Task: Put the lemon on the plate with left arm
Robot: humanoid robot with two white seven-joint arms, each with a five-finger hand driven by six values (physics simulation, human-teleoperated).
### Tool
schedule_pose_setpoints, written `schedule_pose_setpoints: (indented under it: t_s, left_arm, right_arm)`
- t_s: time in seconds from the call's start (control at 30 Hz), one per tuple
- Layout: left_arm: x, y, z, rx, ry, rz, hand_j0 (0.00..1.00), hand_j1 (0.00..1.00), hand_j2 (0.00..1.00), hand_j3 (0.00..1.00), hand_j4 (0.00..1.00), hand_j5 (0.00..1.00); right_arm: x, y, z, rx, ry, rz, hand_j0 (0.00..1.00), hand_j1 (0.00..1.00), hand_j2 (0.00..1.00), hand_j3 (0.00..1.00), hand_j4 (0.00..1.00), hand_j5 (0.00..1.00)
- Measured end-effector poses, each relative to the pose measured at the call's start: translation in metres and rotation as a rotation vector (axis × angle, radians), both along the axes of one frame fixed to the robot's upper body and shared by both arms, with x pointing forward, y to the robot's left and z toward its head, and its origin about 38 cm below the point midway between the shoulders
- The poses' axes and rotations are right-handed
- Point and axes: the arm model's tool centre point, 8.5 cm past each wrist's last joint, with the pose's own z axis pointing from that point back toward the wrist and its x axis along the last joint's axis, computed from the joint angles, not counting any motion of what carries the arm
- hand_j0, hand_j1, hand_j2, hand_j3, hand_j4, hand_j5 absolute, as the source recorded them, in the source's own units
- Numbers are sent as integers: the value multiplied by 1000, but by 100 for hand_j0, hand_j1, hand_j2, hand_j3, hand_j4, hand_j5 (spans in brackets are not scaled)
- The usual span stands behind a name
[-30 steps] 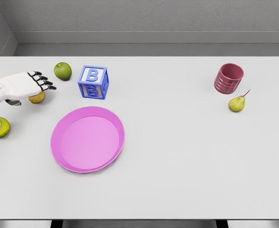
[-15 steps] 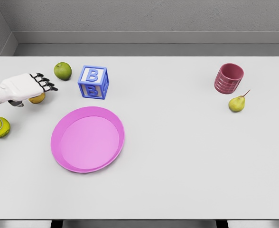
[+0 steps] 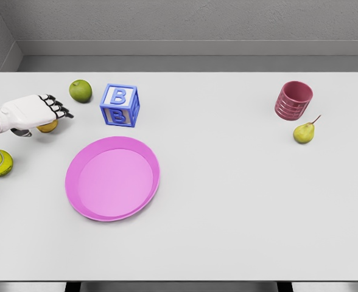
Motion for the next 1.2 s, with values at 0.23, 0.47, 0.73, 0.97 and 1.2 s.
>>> schedule_pose_setpoints:
  t_s: [0.23, 0.47, 0.73, 0.97, 1.2]
  left_arm:
    - [0, 0, 0, 1, 0, -1, 89, 89, 89, 89, 89, 89]
    - [-1, -1, -2, 2, 5, -4, 89, 89, 89, 89, 89, 89]
    - [-1, -1, -3, 4, 7, -5, 89, 89, 89, 89, 89, 89]
    - [-1, 2, -5, 6, 15, 5, 84, 84, 84, 84, 84, 84]
    - [-1, 3, -6, 6, 16, 7, 79, 79, 79, 79, 79, 79]
  right_arm:
    - [0, 0, 0, 0, 0, 0, 100, 100, 100, 100, 100, 100]
    - [0, 0, 0, 0, 0, 0, 100, 100, 100, 100, 100, 100]
    - [-1, 0, 0, 0, 2, 0, 100, 100, 100, 100, 100, 100]
    - [0, 0, 0, 0, 0, 0, 100, 100, 100, 100, 100, 100]
    - [-1, 0, 0, 0, 2, 0, 100, 100, 100, 100, 100, 100]
